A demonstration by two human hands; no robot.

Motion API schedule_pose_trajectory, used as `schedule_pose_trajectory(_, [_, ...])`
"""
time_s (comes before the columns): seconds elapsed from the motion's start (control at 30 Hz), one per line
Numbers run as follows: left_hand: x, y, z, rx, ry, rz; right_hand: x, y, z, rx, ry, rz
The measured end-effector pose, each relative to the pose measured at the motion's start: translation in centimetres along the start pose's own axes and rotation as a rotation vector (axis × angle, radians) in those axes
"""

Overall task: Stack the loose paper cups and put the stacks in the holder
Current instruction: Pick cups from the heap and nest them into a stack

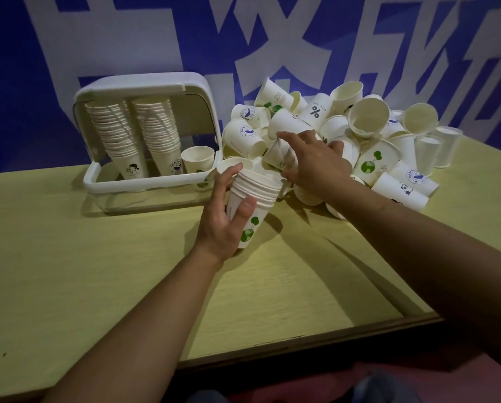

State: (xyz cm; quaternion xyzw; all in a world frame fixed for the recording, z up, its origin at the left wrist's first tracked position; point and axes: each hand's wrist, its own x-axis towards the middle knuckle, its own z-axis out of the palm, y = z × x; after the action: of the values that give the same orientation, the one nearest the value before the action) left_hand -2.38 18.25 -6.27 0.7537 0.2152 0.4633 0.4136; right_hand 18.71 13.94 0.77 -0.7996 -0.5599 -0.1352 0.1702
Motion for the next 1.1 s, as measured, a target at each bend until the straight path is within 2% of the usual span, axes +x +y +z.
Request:
schedule_pose_trajectory(0.27, [-0.2, 0.4, -0.2, 0.002, -0.034, -0.035, 0.7, -0.5, 0.0, 0.072, -0.038, 0.005])
schedule_pose_trajectory(0.47, [-0.3, 0.9, -0.2, -0.007, -0.067, -0.053, -0.1, -1.5, -1.9, 0.651, 0.201, 0.045])
schedule_pose_trajectory(0.63, [-0.5, 1.0, -0.2, 0.000, -0.055, -0.038, -2.9, -3.9, -2.9, 0.859, 0.149, 0.015])
schedule_pose_trajectory(0.77, [-0.3, 0.6, -0.2, 0.002, 0.046, 0.014, -5.0, -5.5, -1.4, 0.950, 0.078, -0.023])
schedule_pose_trajectory(1.1, [0.6, -0.4, -1.1, 0.069, 0.314, 0.060, -5.4, -7.9, 2.3, 1.075, 0.138, -0.005])
